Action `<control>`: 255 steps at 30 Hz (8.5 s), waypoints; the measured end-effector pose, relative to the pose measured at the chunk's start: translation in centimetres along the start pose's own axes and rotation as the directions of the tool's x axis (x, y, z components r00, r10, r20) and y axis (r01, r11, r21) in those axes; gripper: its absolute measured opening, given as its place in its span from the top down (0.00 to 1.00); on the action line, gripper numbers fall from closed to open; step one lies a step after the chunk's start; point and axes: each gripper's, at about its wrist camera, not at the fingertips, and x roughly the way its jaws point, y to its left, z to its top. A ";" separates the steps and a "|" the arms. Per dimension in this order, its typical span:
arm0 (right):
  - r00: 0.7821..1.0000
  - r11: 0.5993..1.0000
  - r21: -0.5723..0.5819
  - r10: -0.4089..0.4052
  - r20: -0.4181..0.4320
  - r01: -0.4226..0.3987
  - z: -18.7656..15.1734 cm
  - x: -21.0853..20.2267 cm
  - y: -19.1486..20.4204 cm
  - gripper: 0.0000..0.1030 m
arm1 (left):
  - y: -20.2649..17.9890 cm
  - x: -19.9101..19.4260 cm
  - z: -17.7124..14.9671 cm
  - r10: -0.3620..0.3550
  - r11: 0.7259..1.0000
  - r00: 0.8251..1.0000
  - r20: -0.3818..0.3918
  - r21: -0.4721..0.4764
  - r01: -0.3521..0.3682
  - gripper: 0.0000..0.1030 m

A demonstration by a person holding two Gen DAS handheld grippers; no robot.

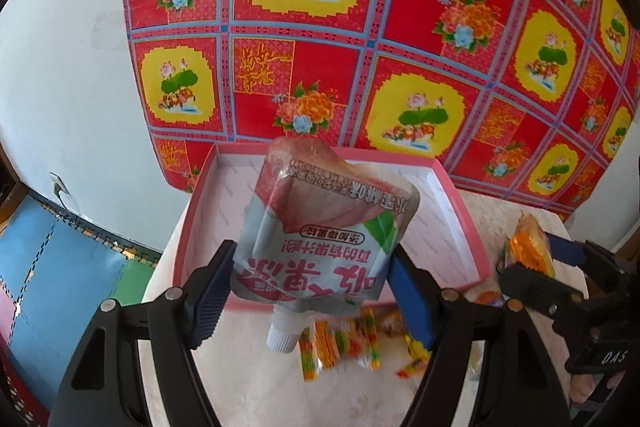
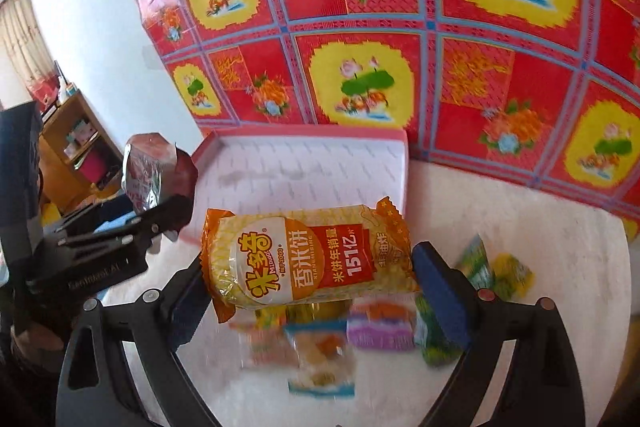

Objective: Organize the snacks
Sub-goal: 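Release the white pouch into the pink tray while the right gripper releases the yellow bag, then move both grippers back toward the remaining snacks on the table, then grasp the striped candy pack with the left gripper while the right gripper grasps the purple tin, then carry the candy pack into the tray with the left gripper while the right gripper carries the purple tin there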

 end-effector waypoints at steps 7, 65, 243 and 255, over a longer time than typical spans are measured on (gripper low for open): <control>0.999 1.000 0.027 -0.003 -0.038 0.004 2.7 3.8 -0.6 0.08 | 0.6 2.9 1.8 0.019 1.000 1.000 -0.024 0.008 -0.019 0.25; 0.998 0.998 0.050 -0.026 -0.059 0.029 0.8 3.9 -0.6 0.08 | 0.9 3.6 0.1 0.032 0.999 0.994 -0.102 -0.006 -0.033 0.13; 0.992 0.997 0.077 -0.001 -0.128 0.011 0.6 9.5 -0.8 0.39 | 2.2 10.0 0.6 0.031 0.998 0.989 -0.143 -0.054 -0.039 0.49; 0.996 0.996 0.077 0.044 -0.080 -0.037 1.0 8.0 -0.2 0.29 | 2.0 7.7 1.3 0.034 0.996 0.991 -0.129 -0.082 -0.045 0.42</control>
